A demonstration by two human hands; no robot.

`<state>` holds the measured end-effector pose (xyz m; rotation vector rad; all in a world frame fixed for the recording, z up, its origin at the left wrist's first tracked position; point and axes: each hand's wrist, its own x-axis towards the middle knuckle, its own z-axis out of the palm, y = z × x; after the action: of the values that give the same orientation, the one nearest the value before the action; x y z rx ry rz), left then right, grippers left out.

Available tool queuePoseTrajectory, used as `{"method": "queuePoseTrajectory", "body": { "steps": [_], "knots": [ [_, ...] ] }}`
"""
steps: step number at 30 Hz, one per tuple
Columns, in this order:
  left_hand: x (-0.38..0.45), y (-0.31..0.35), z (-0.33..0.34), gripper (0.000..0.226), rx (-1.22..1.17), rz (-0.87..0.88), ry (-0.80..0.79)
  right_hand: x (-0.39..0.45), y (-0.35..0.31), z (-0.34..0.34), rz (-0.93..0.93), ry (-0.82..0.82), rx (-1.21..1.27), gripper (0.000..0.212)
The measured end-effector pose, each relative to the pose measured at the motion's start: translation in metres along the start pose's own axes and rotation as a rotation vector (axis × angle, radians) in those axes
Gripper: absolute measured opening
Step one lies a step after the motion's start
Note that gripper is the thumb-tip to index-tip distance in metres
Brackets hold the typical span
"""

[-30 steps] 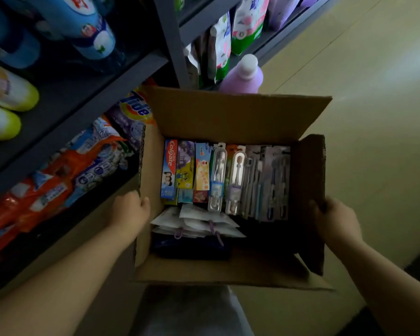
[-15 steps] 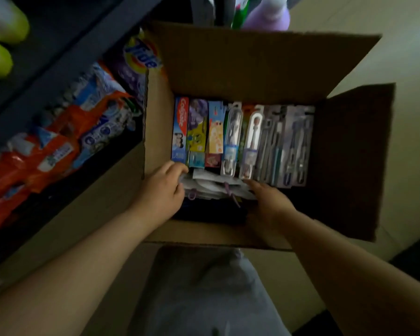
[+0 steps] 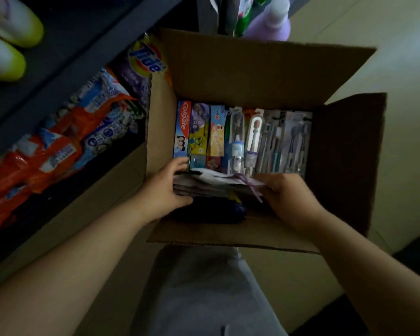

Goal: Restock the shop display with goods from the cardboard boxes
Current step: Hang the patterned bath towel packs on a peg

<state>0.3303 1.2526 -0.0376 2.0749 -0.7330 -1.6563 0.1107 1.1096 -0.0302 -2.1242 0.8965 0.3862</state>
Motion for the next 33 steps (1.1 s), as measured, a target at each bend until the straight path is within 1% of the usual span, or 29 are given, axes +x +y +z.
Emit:
{"method": "queuePoseTrajectory", "body": {
  "steps": [1, 2, 5, 7, 9, 12, 14, 15, 17, 19, 20, 21, 22, 23, 24, 26, 28, 30, 33],
  "knots": [
    [-0.001, 0.01, -0.002, 0.089, -0.053, 0.023, -0.057, -0.008, -0.008, -0.02, -0.014, 0.019, 0.075, 0.016],
    [-0.002, 0.02, -0.004, 0.085, -0.094, 0.04, -0.088, -0.015, -0.015, -0.04, 0.001, 0.021, 0.156, 0.014],
    [-0.001, 0.049, -0.014, 0.059, -0.118, 0.08, -0.056, -0.019, -0.025, -0.087, 0.098, -0.023, 0.333, 0.012],
    [-0.002, 0.066, -0.021, 0.061, -0.211, 0.082, -0.08, -0.015, -0.03, -0.11, 0.113, -0.011, 0.409, 0.015],
    [-0.006, 0.077, -0.03, 0.057, -0.303, 0.072, -0.124, -0.01, -0.036, -0.129, 0.095, 0.063, 0.55, 0.011],
    [-0.016, 0.083, -0.047, 0.049, -0.27, 0.065, -0.204, 0.003, -0.044, -0.156, 0.12, 0.161, 0.777, 0.014],
    [-0.024, 0.082, -0.057, 0.045, -0.23, 0.035, -0.258, 0.013, -0.046, -0.168, 0.169, 0.152, 0.877, 0.008],
    [-0.029, 0.08, -0.06, 0.048, -0.214, 0.022, -0.276, 0.019, -0.047, -0.17, 0.207, 0.135, 0.902, 0.007],
    [-0.036, 0.075, -0.063, 0.049, -0.207, -0.01, -0.249, 0.031, -0.048, -0.164, 0.289, 0.124, 0.934, 0.014],
    [-0.042, 0.064, -0.069, 0.033, -0.204, -0.067, -0.126, 0.041, -0.047, -0.146, 0.361, 0.223, 0.975, 0.017],
    [-0.044, 0.055, -0.074, 0.029, -0.201, -0.111, -0.041, 0.043, -0.046, -0.133, 0.409, 0.289, 0.95, 0.019],
    [-0.047, 0.045, -0.078, 0.029, -0.201, -0.161, 0.038, 0.044, -0.044, -0.117, 0.469, 0.329, 0.868, 0.022],
    [-0.05, 0.033, -0.082, 0.03, -0.206, -0.212, 0.103, 0.041, -0.043, -0.098, 0.526, 0.318, 0.751, 0.026],
    [-0.053, 0.022, -0.086, 0.029, -0.211, -0.251, 0.152, 0.037, -0.042, -0.077, 0.56, 0.254, 0.64, 0.03],
    [-0.056, 0.011, -0.089, 0.026, -0.223, -0.285, 0.189, 0.031, -0.041, -0.054, 0.568, 0.153, 0.551, 0.032],
    [-0.061, -0.01, -0.093, 0.025, -0.28, -0.331, 0.25, 0.021, -0.043, -0.007, 0.543, -0.05, 0.386, 0.035],
    [-0.063, -0.027, -0.093, 0.027, -0.352, -0.362, 0.295, 0.014, -0.042, 0.034, 0.539, -0.16, 0.336, 0.043],
    [-0.062, -0.039, -0.091, 0.028, -0.4, -0.386, 0.303, 0.014, -0.04, 0.063, 0.55, -0.16, 0.362, 0.049],
    [-0.06, -0.05, -0.088, 0.026, -0.408, -0.381, 0.276, 0.031, -0.035, 0.084, 0.529, -0.077, 0.345, 0.051]
  ]
}}
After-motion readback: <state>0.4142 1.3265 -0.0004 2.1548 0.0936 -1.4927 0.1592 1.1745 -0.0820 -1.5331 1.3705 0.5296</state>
